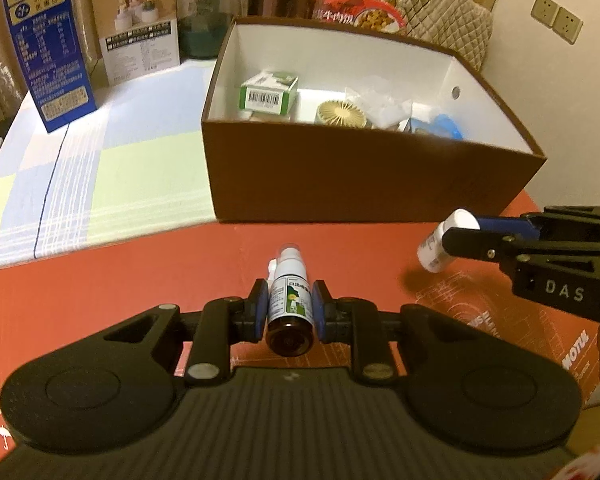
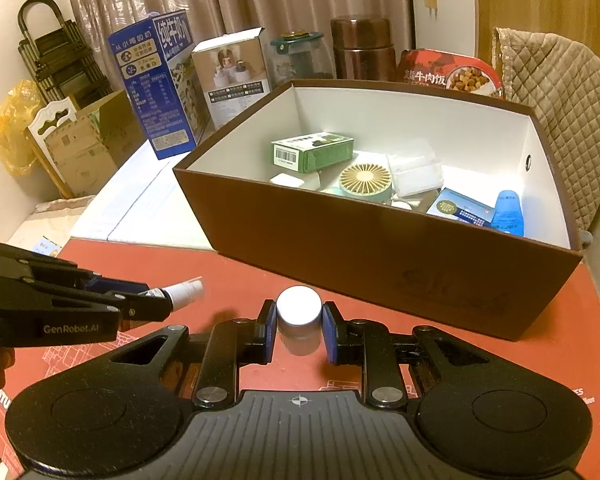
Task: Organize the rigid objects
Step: 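Carry the spray bottle and pill bottle with both tools over the brown box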
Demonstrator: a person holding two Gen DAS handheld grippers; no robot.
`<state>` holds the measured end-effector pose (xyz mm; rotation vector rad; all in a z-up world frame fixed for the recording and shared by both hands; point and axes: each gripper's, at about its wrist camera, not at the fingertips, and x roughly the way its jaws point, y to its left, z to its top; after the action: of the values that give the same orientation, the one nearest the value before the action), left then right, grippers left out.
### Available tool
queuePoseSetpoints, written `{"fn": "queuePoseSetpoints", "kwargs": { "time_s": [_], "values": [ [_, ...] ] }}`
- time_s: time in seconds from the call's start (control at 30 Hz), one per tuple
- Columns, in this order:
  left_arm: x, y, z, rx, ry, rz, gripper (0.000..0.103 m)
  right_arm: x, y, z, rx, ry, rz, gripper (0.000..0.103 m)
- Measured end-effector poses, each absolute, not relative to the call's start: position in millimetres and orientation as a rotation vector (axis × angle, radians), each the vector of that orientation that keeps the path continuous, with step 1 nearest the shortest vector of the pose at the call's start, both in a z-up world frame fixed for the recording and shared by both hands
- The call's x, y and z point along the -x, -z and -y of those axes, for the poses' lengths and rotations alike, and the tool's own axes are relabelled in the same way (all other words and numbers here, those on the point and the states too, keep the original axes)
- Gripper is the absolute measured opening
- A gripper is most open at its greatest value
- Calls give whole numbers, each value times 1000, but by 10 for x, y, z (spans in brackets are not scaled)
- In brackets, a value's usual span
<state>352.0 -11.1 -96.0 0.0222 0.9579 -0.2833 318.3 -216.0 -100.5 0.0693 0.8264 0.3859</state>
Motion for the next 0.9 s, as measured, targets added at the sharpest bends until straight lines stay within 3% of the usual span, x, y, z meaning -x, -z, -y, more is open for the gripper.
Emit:
{"fn": "queuePoseSetpoints", "kwargs": {
  "time_s": [0.9],
  "values": [
    [-3556, 161, 190, -24, 357, -760, 19, -3337, 329, 2228, -93, -434, -727, 21]
  ]
}}
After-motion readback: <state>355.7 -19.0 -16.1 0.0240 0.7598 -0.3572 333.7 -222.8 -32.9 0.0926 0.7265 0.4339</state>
